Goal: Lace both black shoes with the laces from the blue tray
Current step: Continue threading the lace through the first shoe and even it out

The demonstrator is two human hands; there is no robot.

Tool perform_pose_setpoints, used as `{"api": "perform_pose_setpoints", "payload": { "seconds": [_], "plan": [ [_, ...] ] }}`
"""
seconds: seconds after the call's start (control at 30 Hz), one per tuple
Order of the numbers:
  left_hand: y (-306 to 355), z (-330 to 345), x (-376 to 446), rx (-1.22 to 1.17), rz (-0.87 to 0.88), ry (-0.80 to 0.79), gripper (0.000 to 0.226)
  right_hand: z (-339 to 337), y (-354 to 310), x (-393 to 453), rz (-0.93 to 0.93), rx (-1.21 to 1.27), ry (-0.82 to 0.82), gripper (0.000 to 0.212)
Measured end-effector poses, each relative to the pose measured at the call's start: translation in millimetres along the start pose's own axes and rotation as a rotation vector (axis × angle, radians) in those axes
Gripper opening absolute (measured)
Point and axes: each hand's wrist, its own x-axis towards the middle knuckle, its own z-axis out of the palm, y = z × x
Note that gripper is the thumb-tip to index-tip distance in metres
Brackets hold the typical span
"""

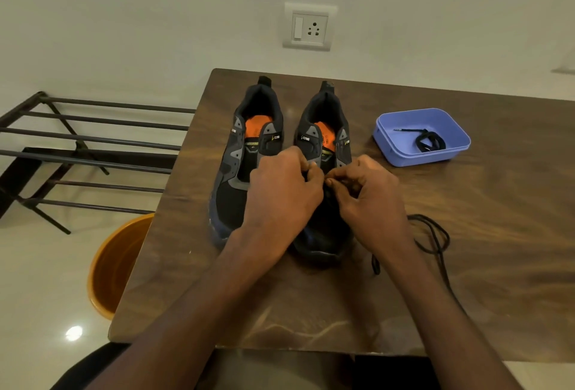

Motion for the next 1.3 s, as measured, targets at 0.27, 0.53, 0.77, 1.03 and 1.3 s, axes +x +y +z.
{"api": "perform_pose_setpoints", "payload": {
  "seconds": [0.27, 0.53, 0.77, 1.03, 1.3],
  "plan": [
    [3.3, 2.3, 18.1, 0.06, -0.038, -0.024, 0.032, 3.1, -3.6, 1.2, 0.088, 0.005, 0.034, 0.015],
    [-8.3, -8.6, 20.2, -0.1, -0.011, -0.032, 0.029, -0.4, -5.1, 5.4, 0.171, 0.087, -0.037, 0.012],
    [-10.3, -12.2, 21.3, -0.262, -0.092, -0.125, 0.021, -2.0, -5.9, 6.8, 0.271, 0.2, -0.04, 0.011],
    [-10.2, -19.9, 17.1, -0.339, -0.114, -0.27, 0.012, -4.5, -6.4, 10.2, 0.334, 0.251, -0.131, 0.01],
    [-11.1, -22.2, 22.4, 0.183, 0.268, -0.401, 0.062, -3.5, -11.9, 11.5, 0.378, 0.272, -0.132, 0.02]
  ]
}}
